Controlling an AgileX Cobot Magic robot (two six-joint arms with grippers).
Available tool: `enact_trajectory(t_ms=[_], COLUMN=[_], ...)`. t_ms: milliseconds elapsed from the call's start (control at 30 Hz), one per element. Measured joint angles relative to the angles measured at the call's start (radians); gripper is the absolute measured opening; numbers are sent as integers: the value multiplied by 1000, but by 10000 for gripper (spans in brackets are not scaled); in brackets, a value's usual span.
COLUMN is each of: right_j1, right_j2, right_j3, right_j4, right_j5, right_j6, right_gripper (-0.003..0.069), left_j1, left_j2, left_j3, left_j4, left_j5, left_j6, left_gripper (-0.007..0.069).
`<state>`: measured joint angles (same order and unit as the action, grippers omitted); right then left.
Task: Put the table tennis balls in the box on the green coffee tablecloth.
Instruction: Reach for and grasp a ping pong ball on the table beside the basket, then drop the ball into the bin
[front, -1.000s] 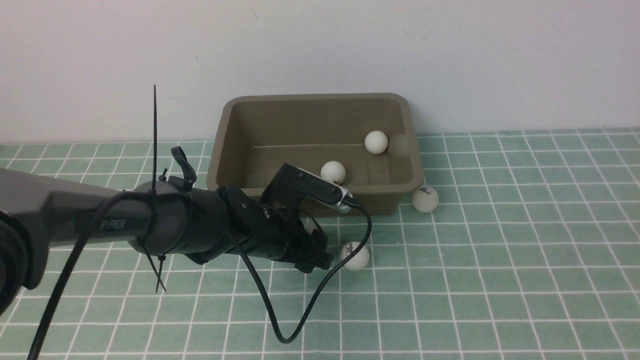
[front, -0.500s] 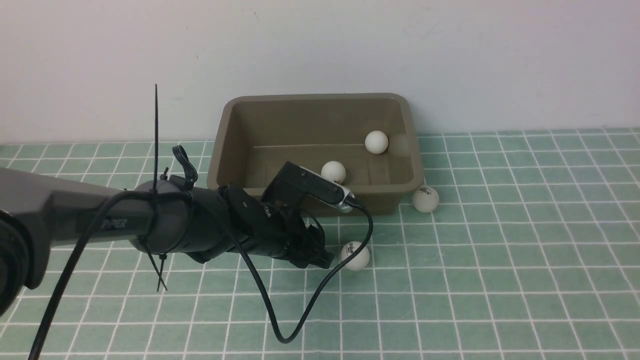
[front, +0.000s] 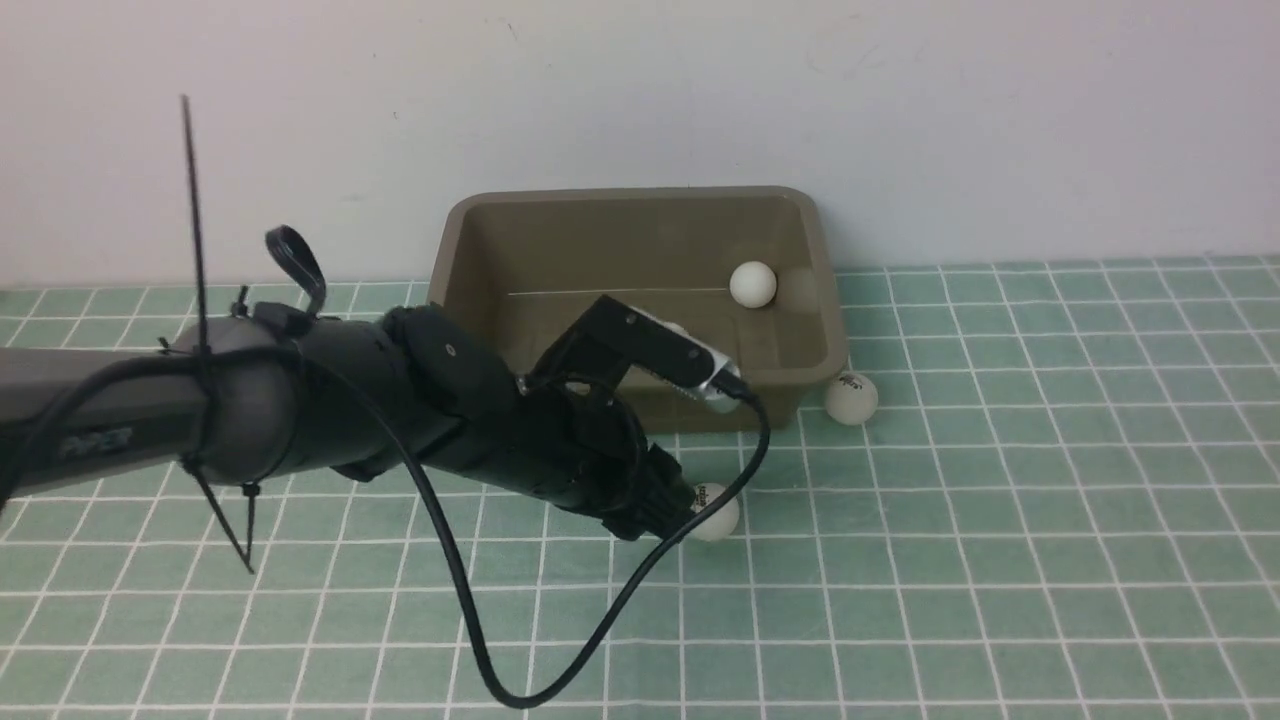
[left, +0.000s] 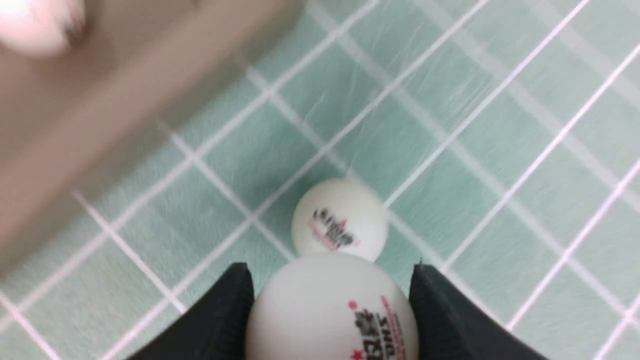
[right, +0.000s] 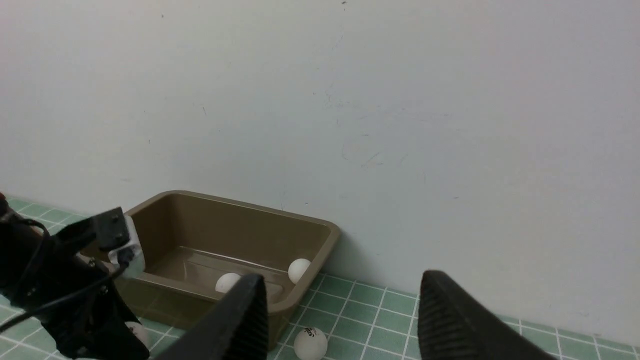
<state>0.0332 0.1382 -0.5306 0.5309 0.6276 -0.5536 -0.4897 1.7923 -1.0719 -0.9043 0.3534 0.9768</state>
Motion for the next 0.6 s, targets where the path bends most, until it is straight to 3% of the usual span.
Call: enact_trajectory(t_ms=[300,600], right_j1=[0,0], right_j2=[0,0], right_j3=[0,0], right_j4=[0,0], right_j5=[-3,-3], right_j6=[2,2], right_gripper=[379,379], left_j1=[0,0], left_j2=[-96,-67], left_j3=[0,0], left_j4=[1,-5], left_j5=[-82,-425], left_j6=[32,186], left_gripper=[352,352])
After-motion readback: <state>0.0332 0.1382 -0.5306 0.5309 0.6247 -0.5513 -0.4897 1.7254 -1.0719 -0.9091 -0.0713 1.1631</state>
